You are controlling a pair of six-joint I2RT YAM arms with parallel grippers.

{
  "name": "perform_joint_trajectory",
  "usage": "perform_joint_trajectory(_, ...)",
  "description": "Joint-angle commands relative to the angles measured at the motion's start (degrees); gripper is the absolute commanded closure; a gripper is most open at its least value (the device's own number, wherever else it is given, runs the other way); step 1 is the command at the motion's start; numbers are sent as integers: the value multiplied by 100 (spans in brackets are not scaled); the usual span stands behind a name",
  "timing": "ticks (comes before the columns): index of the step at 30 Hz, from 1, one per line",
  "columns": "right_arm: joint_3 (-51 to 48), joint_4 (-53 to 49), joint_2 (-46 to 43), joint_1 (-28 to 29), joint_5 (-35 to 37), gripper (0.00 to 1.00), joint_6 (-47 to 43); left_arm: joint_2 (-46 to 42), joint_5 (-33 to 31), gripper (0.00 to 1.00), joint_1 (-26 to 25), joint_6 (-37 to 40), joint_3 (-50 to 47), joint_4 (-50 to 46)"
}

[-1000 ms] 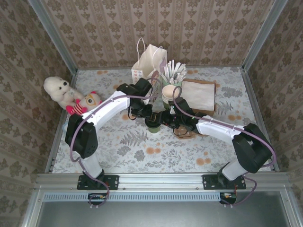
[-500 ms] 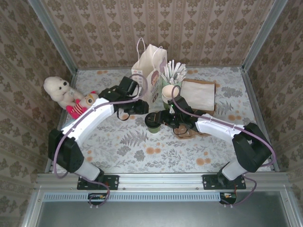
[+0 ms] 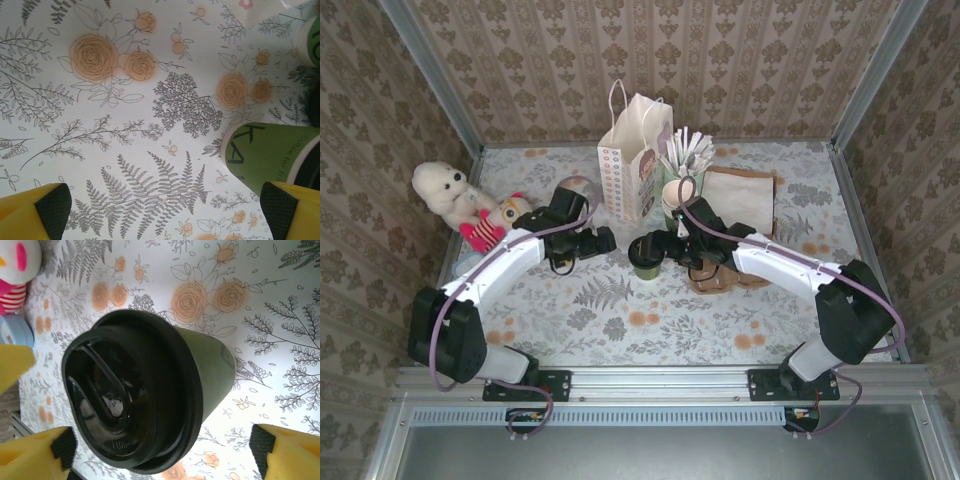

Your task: Pack the takeout coffee

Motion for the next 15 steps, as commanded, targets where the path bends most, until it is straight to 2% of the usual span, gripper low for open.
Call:
perform_joint_trajectory(1, 270, -409, -12, 54, 274, 0, -107, 159, -25, 0, 35, -240, -55, 188)
perform_joint_trajectory(5, 577, -691, 192, 149, 664, 0, -95, 388, 186, 0, 30, -302, -70, 394)
perform_joint_trajectory(15, 1786, -1904, 984, 524, 1344, 0, -564, 746, 259, 0, 35, -519, -131, 818)
